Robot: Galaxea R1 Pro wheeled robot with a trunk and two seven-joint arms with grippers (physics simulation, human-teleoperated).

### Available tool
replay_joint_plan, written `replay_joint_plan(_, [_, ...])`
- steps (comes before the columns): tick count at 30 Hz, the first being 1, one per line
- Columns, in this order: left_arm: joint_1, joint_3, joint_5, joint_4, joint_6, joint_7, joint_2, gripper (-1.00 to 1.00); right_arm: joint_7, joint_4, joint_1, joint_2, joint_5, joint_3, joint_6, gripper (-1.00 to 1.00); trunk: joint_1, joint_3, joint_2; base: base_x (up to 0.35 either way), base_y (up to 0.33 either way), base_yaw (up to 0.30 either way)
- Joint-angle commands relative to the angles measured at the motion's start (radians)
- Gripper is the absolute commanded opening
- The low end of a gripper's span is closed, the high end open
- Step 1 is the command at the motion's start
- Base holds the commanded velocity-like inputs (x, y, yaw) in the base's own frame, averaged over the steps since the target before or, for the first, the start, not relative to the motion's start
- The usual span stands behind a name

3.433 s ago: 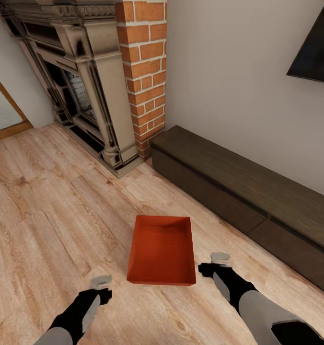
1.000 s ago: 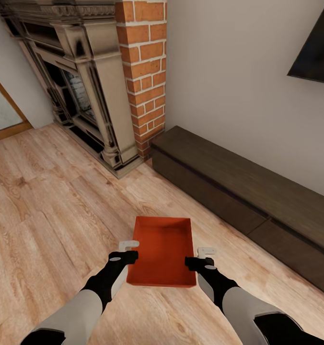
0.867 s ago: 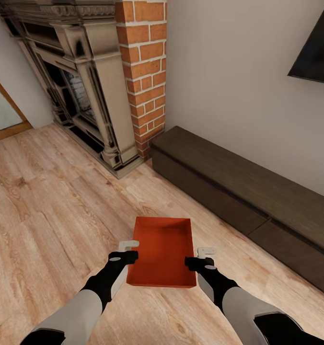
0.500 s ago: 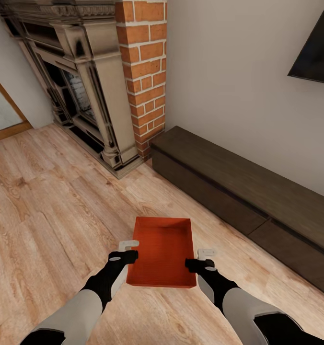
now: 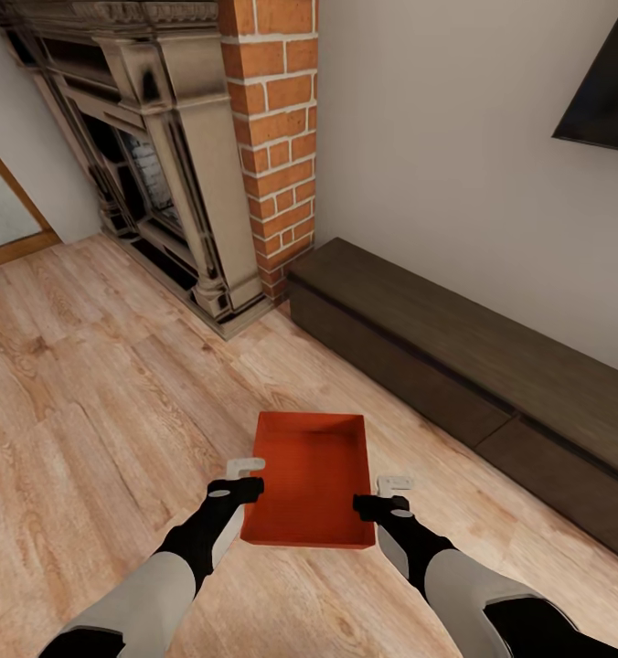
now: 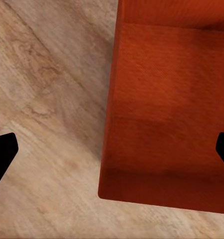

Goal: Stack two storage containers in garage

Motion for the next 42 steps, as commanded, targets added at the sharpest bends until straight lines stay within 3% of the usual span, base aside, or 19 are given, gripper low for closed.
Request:
replay_joint_plan(1, [0.000,-0.005,0.006,0.000,0.006,0.006,0.000,1.00,-0.005,0.000,-0.001,0.000,-0.009,0.007,-0.001,1.00,0.004,-0.004,-0.008,0.000,0.000,0.000])
replay_joint_plan(42, [0.000,-0.014,-0.003,0.010,0.006,0.006,0.007,1.00,-0.006,0.000,-0.001,-0.009,-0.006,0.006,-0.002,1.00,0.161,-0.132,-0.295,0.000,0.000,0.000])
